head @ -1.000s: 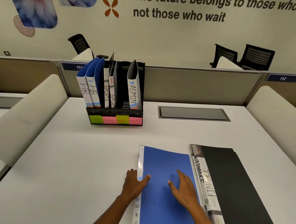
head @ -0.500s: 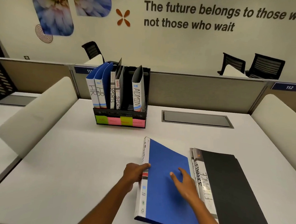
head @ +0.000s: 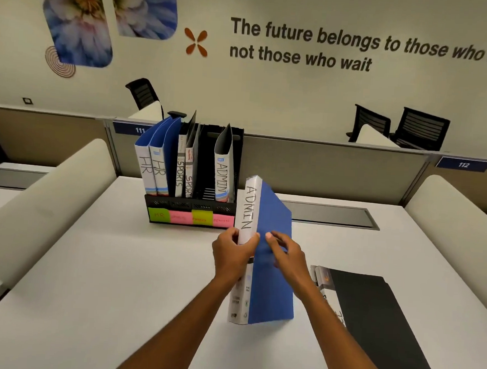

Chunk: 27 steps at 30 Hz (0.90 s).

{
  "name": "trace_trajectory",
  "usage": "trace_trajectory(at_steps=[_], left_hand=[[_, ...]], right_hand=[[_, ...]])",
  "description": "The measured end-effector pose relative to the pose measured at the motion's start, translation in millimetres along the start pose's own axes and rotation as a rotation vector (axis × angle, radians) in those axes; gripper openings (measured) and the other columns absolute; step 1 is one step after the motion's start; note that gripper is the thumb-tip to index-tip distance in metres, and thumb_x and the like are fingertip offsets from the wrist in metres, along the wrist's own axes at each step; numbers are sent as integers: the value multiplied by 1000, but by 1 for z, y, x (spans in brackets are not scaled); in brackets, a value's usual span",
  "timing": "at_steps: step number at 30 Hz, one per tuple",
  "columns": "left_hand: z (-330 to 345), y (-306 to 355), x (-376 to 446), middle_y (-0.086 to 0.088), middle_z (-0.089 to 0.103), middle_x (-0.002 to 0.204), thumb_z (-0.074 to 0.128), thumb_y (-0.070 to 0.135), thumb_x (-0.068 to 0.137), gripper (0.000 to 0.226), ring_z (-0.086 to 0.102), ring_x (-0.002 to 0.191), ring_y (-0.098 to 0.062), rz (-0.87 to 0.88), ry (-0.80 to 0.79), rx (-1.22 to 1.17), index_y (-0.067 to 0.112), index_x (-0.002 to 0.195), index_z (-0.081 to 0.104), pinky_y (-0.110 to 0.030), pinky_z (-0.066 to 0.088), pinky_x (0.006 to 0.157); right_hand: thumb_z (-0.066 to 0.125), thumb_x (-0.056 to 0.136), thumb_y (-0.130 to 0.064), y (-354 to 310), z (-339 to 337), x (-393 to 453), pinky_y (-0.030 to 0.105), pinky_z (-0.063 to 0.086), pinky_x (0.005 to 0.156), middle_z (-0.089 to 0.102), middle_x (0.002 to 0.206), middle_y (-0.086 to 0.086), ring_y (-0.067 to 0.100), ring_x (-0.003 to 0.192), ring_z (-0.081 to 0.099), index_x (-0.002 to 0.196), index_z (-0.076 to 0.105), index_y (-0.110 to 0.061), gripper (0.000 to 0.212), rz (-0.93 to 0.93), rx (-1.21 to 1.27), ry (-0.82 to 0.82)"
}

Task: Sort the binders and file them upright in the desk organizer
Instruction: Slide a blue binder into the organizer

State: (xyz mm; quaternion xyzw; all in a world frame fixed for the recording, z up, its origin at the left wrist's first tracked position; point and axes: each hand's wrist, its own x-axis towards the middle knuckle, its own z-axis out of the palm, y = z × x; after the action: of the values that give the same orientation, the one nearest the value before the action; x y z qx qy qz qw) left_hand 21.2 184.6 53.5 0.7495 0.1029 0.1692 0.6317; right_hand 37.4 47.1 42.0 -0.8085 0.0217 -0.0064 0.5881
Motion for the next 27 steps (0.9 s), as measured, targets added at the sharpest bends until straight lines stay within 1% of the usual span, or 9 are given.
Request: trace_trajectory(at_steps=[3, 5, 8, 11, 16, 19, 21, 24, 27], left_hand=[[5, 8, 16, 0, 72, 104, 77, 37, 80, 31, 69, 86, -13, 186, -4, 71, 12, 92, 64, -24, 60, 68], [9, 11, 25, 1, 71, 95, 78, 42, 76, 36, 67, 80, -10, 291, -16, 111, 13, 89, 61, -19, 58, 67], [15, 12, 38, -3, 69, 92, 82, 42, 72, 43, 63, 78, -11, 411, 11, 194, 12, 94, 60, -15, 54, 66], [14, 13, 56, -8, 69, 105, 84, 38, 71, 55, 65, 90, -15, 468, 6, 191, 7, 111, 62, -21, 57, 76], [1, 12, 90, -3, 60, 134, 67, 54, 80, 74, 57, 121, -12, 606, -174, 191, 9, 137, 52, -23, 49, 100], [-9, 1, 111, 3, 49, 146, 54, 59, 88, 70, 44, 134, -4, 592, -194, 171, 14, 142, 47, -19, 38, 109], [-18, -13, 126, 3, 51, 144, 45, 56, 95, 61, 45, 133, -4, 514, -144, 135, 15, 140, 48, -24, 41, 109], [-34, -40, 150, -2, 55, 140, 47, 38, 99, 47, 49, 130, -12, 424, -104, 217, 13, 139, 49, -33, 44, 108], [-51, -70, 173, -5, 46, 148, 53, 20, 98, 46, 39, 139, -18, 397, -175, 421, 10, 142, 44, -31, 32, 115]], right_hand=[[59, 72, -68, -41, 2, 17, 44, 59, 83, 61, 126, -5, 18, 112, 61, 133, 55, -24, 75, -29, 91, 18], [64, 71, -65, -67, 6, 29, 43, 60, 81, 61, 124, -7, 19, 109, 62, 133, 52, -25, 74, -50, 121, 65], [71, 75, -58, -94, 14, 44, 38, 59, 83, 61, 119, -4, 19, 105, 63, 129, 50, -22, 68, -71, 1, 171], [75, 76, -49, -112, 22, 58, 35, 60, 78, 63, 116, 4, 24, 103, 65, 121, 51, -16, 61, -75, -115, 250], [72, 83, -30, -142, 27, 84, 10, 46, 64, 63, 120, 5, 19, 103, 62, 126, 49, -14, 51, -272, -258, 338], [70, 86, -25, -158, 37, 99, 1, 42, 60, 62, 119, 3, 13, 100, 60, 128, 48, -14, 49, -366, -209, 395], [68, 87, -24, -167, 47, 109, -1, 43, 56, 63, 119, 5, 17, 100, 63, 127, 46, -14, 47, -385, -145, 432], [65, 90, -25, -179, 64, 122, 2, 46, 56, 55, 126, 2, 13, 104, 57, 139, 36, -17, 57, -401, -64, 445], [63, 92, -24, -193, 72, 137, 6, 48, 56, 53, 124, -1, 11, 100, 57, 140, 33, -18, 57, -437, -29, 453]])
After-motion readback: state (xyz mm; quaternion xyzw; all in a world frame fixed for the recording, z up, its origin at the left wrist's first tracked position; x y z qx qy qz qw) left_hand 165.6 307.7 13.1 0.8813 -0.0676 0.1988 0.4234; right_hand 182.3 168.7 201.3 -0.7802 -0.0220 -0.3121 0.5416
